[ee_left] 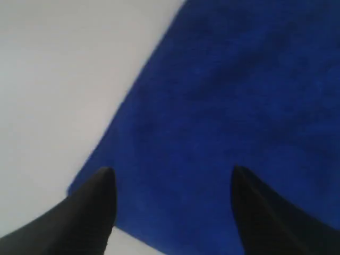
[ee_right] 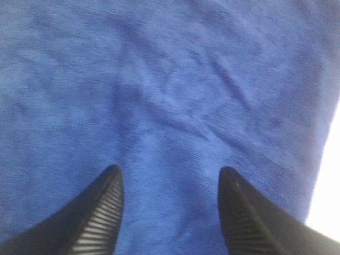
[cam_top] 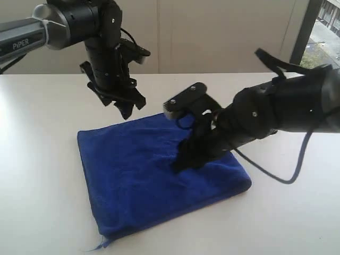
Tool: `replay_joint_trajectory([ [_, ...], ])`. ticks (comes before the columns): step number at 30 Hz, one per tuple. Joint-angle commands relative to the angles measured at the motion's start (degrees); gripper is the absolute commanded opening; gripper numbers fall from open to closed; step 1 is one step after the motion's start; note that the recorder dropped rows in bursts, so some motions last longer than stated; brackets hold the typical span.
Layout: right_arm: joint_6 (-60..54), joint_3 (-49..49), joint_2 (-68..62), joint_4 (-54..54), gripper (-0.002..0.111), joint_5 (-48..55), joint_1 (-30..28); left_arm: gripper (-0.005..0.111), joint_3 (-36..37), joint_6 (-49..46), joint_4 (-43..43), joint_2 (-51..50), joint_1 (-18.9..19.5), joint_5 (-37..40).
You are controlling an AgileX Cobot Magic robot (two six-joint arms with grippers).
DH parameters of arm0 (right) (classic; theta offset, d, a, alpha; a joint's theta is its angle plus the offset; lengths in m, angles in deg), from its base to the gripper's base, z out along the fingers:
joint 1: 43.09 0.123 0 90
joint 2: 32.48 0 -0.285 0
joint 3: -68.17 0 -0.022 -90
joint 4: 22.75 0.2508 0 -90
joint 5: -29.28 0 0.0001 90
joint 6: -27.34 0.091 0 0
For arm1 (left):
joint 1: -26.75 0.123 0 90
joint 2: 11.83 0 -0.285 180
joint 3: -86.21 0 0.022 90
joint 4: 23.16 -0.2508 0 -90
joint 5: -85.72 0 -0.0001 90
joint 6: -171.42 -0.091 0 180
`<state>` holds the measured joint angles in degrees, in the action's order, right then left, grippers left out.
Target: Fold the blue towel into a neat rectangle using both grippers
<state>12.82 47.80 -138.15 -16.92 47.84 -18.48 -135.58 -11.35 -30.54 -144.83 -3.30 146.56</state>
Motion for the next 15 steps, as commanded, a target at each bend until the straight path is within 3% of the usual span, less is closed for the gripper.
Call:
replay_joint_trajectory([
  [1,0.38,-1.61,0.47,-0.45,0.035,-2.75,-5.99,0.066,2.57,-2.83,6.54,0.62,-0.29,2.24],
  [5,0.38,-2.28,-1.75,-0.33,0.02,-3.91,-9.1,0.066,10.87,-4.82,8.71,0.62,-0.91,3.21],
  [15,0.38,-2.28,-7.95,-0.33,0.013,-3.3,-9.25,0.061,21.33,-6.43,12.49,0.62,-1.05,1.07],
])
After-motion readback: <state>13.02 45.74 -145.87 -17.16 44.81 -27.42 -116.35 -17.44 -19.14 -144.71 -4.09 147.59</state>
